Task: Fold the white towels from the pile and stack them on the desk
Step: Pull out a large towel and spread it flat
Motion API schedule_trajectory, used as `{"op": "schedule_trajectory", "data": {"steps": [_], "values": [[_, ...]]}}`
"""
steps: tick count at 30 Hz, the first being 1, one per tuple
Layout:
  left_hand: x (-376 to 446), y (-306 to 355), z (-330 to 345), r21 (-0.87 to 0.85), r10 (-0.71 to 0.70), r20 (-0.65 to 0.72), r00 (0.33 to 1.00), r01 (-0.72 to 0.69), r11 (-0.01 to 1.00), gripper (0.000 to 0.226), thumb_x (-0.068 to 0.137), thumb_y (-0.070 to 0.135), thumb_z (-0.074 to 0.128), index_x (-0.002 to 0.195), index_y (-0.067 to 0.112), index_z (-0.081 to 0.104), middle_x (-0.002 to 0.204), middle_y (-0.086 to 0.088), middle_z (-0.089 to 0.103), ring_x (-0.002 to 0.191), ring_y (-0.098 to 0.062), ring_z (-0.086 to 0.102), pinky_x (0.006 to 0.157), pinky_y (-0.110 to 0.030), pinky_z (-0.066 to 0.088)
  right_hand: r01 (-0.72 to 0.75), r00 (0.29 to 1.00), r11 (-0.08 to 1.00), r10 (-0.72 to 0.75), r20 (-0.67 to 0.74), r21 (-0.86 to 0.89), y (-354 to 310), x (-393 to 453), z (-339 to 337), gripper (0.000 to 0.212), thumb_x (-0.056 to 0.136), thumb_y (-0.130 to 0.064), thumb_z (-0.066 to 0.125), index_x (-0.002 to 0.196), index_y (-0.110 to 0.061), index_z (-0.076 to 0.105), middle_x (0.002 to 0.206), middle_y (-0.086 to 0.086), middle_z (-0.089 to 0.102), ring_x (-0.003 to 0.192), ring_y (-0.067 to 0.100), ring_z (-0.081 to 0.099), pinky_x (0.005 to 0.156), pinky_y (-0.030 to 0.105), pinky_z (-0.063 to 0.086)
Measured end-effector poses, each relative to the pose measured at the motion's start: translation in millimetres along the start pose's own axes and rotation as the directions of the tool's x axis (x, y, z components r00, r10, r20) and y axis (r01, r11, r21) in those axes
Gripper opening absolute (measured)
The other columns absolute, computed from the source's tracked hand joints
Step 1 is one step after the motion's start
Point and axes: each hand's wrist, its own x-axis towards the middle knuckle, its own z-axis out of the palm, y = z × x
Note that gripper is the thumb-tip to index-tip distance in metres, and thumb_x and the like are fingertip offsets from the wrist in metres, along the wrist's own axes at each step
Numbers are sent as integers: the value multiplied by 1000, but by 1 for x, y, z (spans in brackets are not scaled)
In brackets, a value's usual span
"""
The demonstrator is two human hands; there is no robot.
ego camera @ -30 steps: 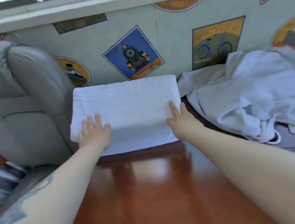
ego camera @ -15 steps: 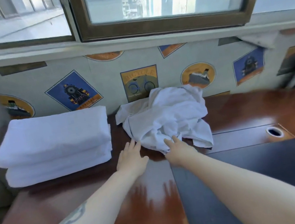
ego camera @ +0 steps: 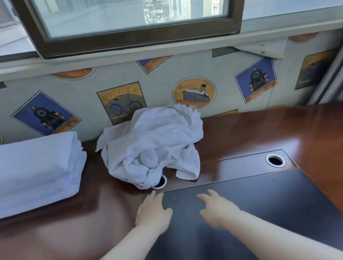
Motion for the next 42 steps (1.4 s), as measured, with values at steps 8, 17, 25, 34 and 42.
{"op": "schedule_trajectory", "data": {"steps": [8,17,25,34,42], "values": [[35,9,-8,73,-40,-9,999,40,997,51,92,29,48,141,17,41,139,1,45,129,-22,44,100,-33,39,30,1000,998,-30,-2,53,1,18,-9,57,98,-23,36,153,-32,24,164,-3,7,139,24,36,100,35,42],[109,-15,-13,103,-22,-16,1000,23,994,54,94,24,49,146,17,37,154,-1,31,137,-24,36,104,-33,36,-53,999,993,52,7,109,-20,49,-4,55,97,-23,36,151,-30,30,160,-4,18,135,24,40,101,35,43],[150,-25,5,84,-58,-32,998,61,995,50,87,32,59,132,14,43,132,-5,46,126,-26,40,96,-37,42,-110,994,986,109,14,127,-32,55,14,56,95,-23,37,150,-31,30,158,-6,20,131,24,44,97,36,46],[134,-28,22,192,63,-146,987,-34,981,30,96,23,47,125,16,48,116,-5,58,111,-26,50,90,-34,37,-158,987,976,159,9,151,-24,47,19,55,96,-25,39,150,-29,31,157,-6,23,127,23,47,96,35,48],[69,-2,5,-396,77,-169,983,-139,908,14,89,21,40,102,20,45,73,0,49,74,-25,48,65,-36,36,5,987,944,47,-151,329,-43,37,21,47,96,-15,37,142,-28,43,144,-7,43,118,18,53,89,33,47]]}}
